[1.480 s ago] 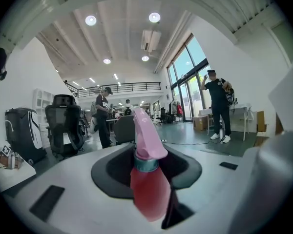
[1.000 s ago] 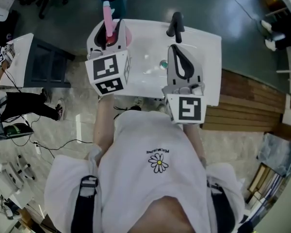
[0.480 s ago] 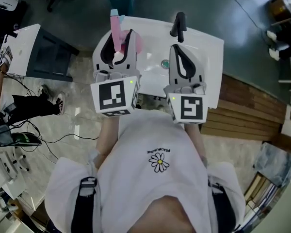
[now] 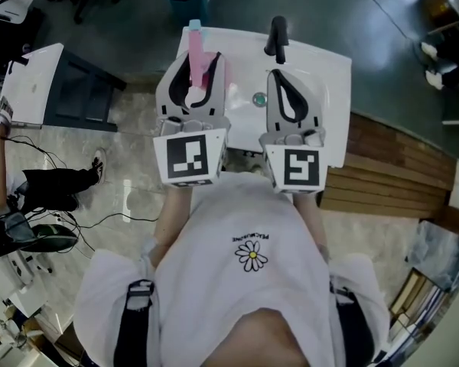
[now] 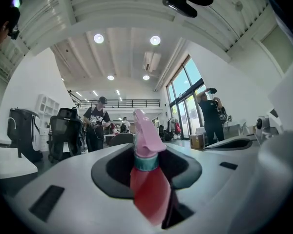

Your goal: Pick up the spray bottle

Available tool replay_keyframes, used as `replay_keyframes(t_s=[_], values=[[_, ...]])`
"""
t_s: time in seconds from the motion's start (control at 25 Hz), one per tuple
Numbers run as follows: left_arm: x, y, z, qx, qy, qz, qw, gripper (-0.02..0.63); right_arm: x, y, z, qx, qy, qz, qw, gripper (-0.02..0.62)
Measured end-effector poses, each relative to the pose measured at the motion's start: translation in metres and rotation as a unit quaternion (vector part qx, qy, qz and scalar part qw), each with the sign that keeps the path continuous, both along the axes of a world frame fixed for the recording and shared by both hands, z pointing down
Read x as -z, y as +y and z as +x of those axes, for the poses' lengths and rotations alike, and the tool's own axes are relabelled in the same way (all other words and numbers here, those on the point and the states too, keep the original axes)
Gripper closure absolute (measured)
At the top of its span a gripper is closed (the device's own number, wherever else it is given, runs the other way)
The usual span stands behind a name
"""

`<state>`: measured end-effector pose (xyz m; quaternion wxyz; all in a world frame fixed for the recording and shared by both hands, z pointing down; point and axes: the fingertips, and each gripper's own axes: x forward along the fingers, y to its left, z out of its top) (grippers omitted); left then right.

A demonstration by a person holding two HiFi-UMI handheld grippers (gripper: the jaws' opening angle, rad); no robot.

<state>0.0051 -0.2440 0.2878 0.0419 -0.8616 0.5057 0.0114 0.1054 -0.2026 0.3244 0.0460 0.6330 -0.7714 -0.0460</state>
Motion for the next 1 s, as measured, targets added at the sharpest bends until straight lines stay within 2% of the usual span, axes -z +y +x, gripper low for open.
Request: replay_keyframes(t_s=[0.36,0.56,1.0], values=[[-0.003,-0.018,-0.02,0.014,-0.003,-0.003,0.9999,0.445,-0.001,-0.013,-0.008,-0.007,0.006,-0.006,1.0,0.566],[0.002,-0.019,-0.02,0.011,0.008,0.001,0.9999,0.445,-0.001,-0.013,-0.008,-0.005,0.009,-0.007,1.0,0.566],[0.002,-0.017,-0.022,0.013,0.005,0.003,0.9999,0.445,0.0,-0.01,-0.007,-0.008,0.01,-0.007,1.0,0.566]])
